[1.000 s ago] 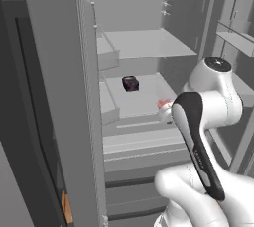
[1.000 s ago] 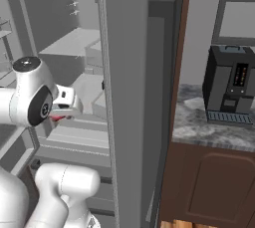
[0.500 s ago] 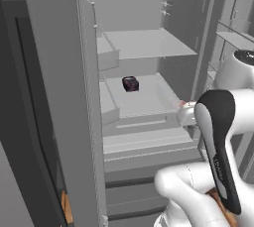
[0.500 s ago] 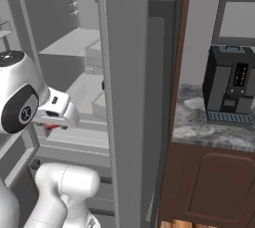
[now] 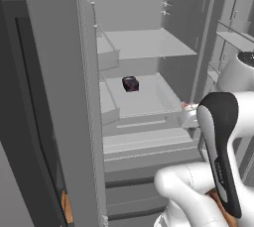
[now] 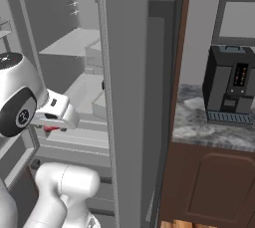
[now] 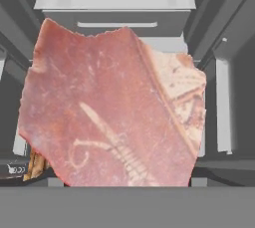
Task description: Take the steak from the fridge and place it on the digital scale on the counter by the fridge. Wait a few seconds for a reading, then move it to the plate on the dining counter.
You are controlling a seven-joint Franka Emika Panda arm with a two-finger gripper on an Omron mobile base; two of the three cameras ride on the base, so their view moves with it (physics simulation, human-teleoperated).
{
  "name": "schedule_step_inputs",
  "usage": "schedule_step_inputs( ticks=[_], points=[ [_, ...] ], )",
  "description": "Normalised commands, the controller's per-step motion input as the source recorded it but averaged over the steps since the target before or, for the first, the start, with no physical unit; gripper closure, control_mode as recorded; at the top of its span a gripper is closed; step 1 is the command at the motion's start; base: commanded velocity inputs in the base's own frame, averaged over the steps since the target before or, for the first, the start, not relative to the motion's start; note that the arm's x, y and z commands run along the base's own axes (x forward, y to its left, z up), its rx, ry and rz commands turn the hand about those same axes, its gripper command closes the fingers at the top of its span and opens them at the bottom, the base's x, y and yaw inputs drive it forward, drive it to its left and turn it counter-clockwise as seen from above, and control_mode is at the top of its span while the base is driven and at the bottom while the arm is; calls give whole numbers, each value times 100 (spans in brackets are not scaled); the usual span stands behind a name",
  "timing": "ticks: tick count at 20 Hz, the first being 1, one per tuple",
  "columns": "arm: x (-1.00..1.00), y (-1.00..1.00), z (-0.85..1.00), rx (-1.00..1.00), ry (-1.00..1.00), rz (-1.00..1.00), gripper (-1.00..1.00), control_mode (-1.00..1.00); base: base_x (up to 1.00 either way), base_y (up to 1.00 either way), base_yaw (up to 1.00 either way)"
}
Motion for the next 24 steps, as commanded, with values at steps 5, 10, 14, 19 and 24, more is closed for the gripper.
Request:
schedule_step_inputs(
  ticks=[5,10,14,19,24],
  points=[
    [-5,0,0,0,0,0,100,100,-60,-17,-2],
    [0,0,0,0,0,0,100,100,-100,-23,-2],
    [0,0,0,0,0,0,100,100,-100,-53,-13],
    [0,0,0,0,0,0,100,100,-27,-98,-41],
    [0,0,0,0,0,0,100,100,17,-100,-48]
  ],
)
